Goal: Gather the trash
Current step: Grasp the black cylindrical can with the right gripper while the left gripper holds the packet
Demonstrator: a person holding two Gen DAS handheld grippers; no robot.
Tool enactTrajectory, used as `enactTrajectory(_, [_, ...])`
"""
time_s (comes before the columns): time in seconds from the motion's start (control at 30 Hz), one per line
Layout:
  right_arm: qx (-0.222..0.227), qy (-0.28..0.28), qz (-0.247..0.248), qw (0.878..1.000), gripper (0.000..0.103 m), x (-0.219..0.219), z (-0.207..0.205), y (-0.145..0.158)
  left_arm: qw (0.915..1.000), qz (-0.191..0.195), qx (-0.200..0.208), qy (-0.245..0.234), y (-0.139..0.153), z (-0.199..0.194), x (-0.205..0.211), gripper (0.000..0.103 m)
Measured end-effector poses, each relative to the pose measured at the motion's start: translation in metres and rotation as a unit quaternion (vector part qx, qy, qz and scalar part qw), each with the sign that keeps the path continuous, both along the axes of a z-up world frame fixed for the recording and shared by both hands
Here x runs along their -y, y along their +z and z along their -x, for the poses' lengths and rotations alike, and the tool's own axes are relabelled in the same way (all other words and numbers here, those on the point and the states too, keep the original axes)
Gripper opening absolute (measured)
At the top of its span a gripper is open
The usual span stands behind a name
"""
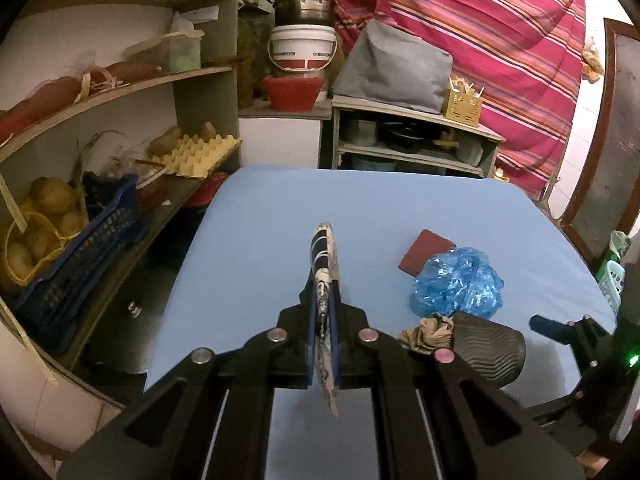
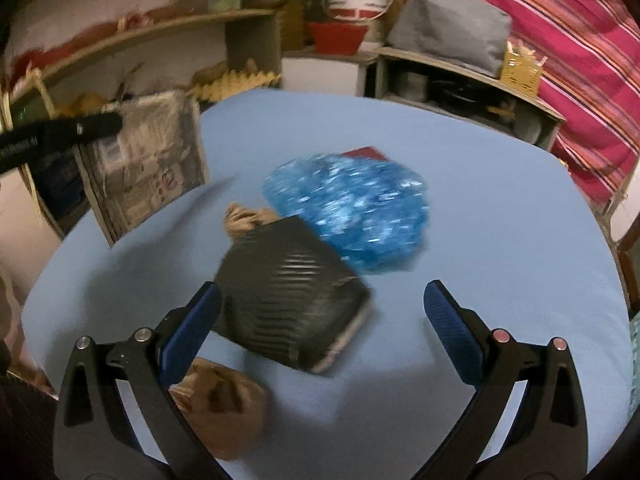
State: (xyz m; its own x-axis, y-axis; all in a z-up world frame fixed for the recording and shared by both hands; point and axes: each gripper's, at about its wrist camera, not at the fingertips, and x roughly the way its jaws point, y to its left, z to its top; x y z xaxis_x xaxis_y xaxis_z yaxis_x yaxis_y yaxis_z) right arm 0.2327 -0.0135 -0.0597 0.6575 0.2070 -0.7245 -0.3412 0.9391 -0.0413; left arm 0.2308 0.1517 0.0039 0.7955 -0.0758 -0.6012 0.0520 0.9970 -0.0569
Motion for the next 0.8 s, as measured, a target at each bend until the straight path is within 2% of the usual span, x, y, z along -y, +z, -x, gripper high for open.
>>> enactTrajectory(0.13, [-0.012,0.004,0.017,1.0,0.099,-0.013,-0.004,-0.012,1.0,0.004,-0.003,0.006,-0.002,0.001,-0.006,0.006])
enactTrajectory(0.3, [0.009,0.005,0.035,0.999,0.097,-0.012,-0.002,-0.011,0.9999,0.006,-0.009,0.012,-0.006,-0.001,-0.01,0.006])
enactTrajectory(0.37, [0.007,0.012,0.034,0.999,0.087,-0.011,-0.001,-0.01,0.9999,0.003,-0.011,0.012,-0.007,-0.002,-0.007,0.006])
enactTrajectory(0.6, [0.016,0.019,0.015,1.0,0.067,0.003,0.005,0.006,0.9999,-0.002,-0.012,0.011,-0.005,0.001,0.004,0.006])
enactTrajectory(0.7, [-0.002,0.019,0.015,1.0,0.069,0.009,0.002,0.004,0.9998,-0.001,-0.016,0.01,-0.005,0.001,0.008,0.006])
enactTrajectory(0.8, [-0.019,0.012,0.013,1.0,0.084,0.015,0.0,-0.003,0.9998,-0.007,-0.018,0.008,-0.006,0.001,0.015,0.006])
